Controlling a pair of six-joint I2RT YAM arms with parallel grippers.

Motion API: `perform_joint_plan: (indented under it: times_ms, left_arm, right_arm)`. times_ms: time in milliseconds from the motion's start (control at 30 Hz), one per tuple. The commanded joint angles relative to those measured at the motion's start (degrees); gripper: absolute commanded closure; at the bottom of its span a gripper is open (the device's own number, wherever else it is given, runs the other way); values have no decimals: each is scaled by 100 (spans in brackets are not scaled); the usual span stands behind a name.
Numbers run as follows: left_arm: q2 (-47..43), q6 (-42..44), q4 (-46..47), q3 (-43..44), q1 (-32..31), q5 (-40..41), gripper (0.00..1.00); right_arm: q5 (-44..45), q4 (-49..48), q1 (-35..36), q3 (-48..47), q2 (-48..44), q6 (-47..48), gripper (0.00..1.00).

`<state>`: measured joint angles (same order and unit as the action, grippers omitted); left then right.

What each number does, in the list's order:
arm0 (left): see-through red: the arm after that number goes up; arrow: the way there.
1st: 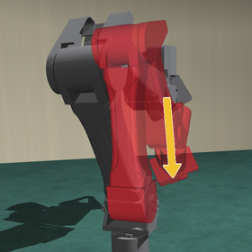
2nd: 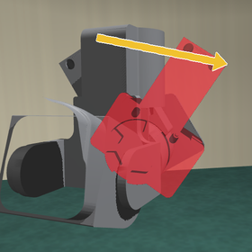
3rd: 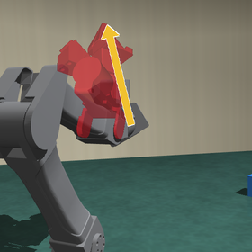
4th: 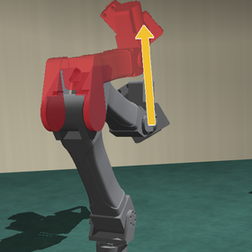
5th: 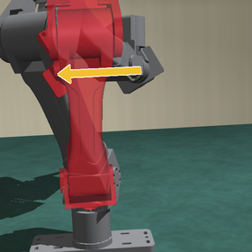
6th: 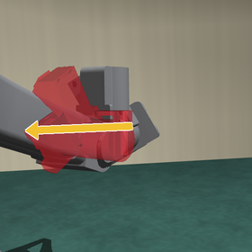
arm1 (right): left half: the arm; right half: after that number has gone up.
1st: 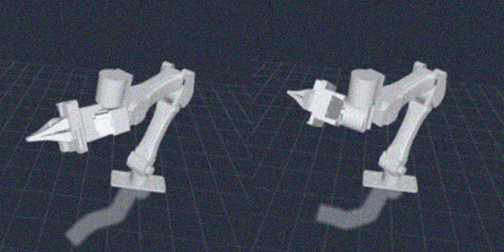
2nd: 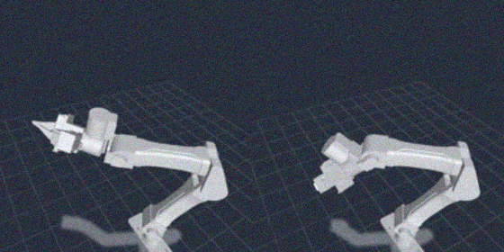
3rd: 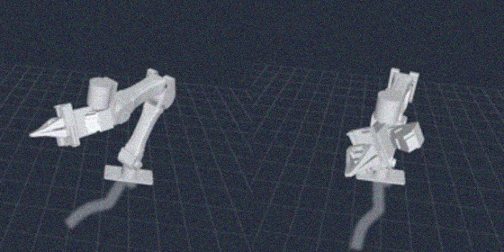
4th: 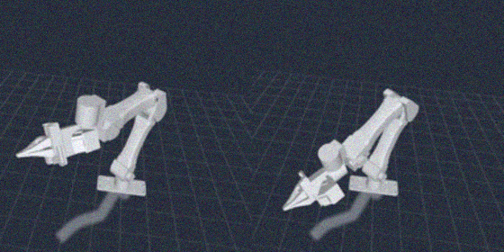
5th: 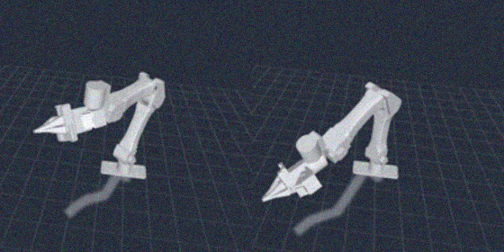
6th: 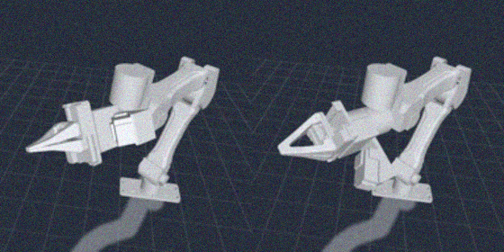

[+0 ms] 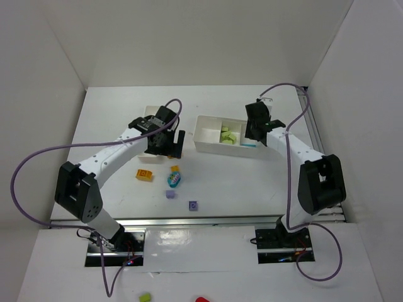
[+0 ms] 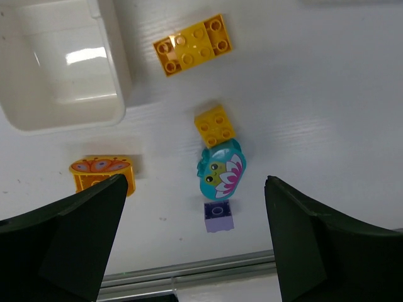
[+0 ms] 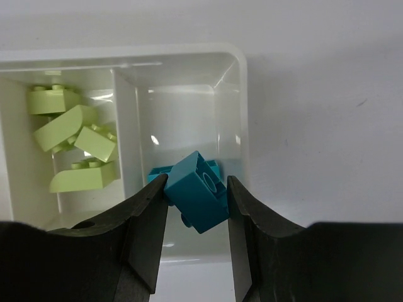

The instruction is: Sort the legos into containers by color

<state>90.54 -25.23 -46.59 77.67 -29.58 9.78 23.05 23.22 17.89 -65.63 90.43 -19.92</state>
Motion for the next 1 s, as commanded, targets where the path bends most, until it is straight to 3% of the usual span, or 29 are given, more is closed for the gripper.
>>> perform_joint_plan:
  times_ms: [0, 33, 67, 167, 300, 500, 733, 967]
  left_arm:
    - [-10, 150, -87, -85, -152, -143, 1]
    - [-10, 150, -87, -137, -214, -143, 1]
    - [-10, 150, -87, -138, -215, -143, 1]
    - [-10, 150, -87, -138, -276, -91, 1]
    - [42, 150, -140, -16, -276, -90, 1]
    - [-71, 151, -254, 178, -127, -29, 1]
    - [-581, -201, -412, 740, 576, 24, 1]
    - [-1064, -254, -465, 1057, 980, 384, 1]
  right_arm:
    - [-19, -213, -119, -267, 88, 50, 56]
    - [-98, -274, -171, -319, 89, 102, 52]
    - [-99, -274, -172, -380, 89, 103, 39]
    - [-151, -222, -120, -451, 89, 155, 26]
    - [-151, -116, 82, -390, -306, 155, 28]
    - [-1302, -415, 1136, 365, -1247, 551, 31]
    - [-1821, -678, 3138, 481, -765, 297, 20]
    - [-2436, -338, 3976, 454, -53, 480, 14]
